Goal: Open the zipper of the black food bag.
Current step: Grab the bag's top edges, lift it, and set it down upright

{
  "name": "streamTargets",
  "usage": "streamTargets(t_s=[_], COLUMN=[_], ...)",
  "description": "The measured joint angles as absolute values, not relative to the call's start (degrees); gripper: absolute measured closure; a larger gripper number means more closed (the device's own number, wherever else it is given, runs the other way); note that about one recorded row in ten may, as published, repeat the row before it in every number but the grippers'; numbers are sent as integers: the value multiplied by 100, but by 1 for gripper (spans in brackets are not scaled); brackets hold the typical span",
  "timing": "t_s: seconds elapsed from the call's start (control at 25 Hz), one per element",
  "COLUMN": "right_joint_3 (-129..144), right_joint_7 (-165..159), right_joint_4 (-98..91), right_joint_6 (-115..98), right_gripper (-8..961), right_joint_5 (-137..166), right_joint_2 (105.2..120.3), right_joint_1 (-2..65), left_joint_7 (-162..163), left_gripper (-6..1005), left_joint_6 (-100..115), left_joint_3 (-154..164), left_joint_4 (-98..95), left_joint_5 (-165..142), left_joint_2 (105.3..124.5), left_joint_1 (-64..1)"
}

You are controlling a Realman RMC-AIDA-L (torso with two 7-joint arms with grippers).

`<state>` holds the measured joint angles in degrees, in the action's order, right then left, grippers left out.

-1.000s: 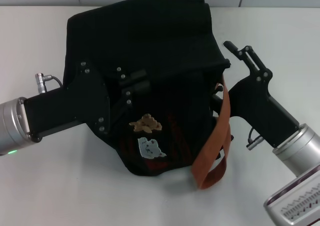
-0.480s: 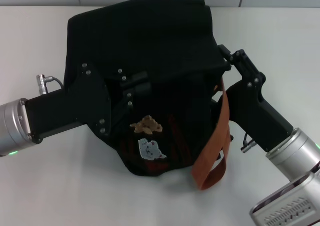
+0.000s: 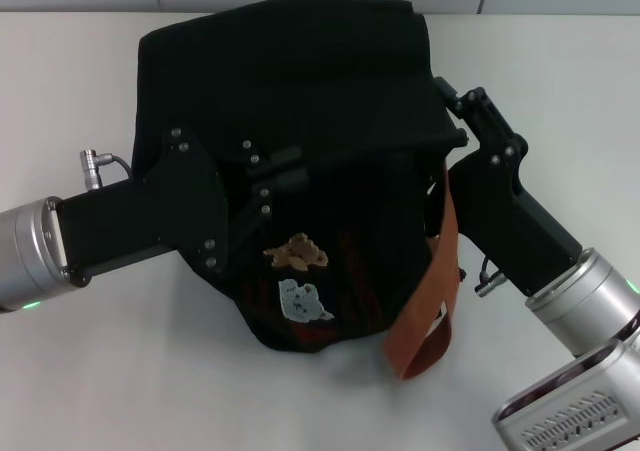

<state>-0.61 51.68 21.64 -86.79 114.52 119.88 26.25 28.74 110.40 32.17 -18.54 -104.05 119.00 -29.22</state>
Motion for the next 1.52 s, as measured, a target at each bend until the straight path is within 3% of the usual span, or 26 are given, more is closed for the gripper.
streamTargets(t_s=[0.6, 1.04, 1.24, 1.52], right_joint_3=[-12, -9, -9, -6], right_joint_7=[4784, 4781, 4783, 4784], right_joint_4=[2090, 2053, 2056, 2043], right_joint_6=[-8598, -8414, -8412, -8383], right_gripper=[113, 540, 793, 927], right_joint_5=[11467, 11613, 11616, 11670], right_joint_2=[11988, 11988, 11988, 11988], right_joint_1=[2655, 2746, 2789, 2804], left_joint_7=[2866, 2865, 2865, 2865], left_gripper=[927, 928, 928, 927], left_joint_6=[10961, 10959, 10959, 10959], left_joint_3=[3217, 3223, 3225, 3226], left_joint_4=[-1792, -1784, -1784, -1784], left_joint_5=[-10402, -10406, -10407, -10407], left_joint_2=[11900, 11908, 11909, 11909], left_joint_1=[-2946, -2960, -2962, -2962])
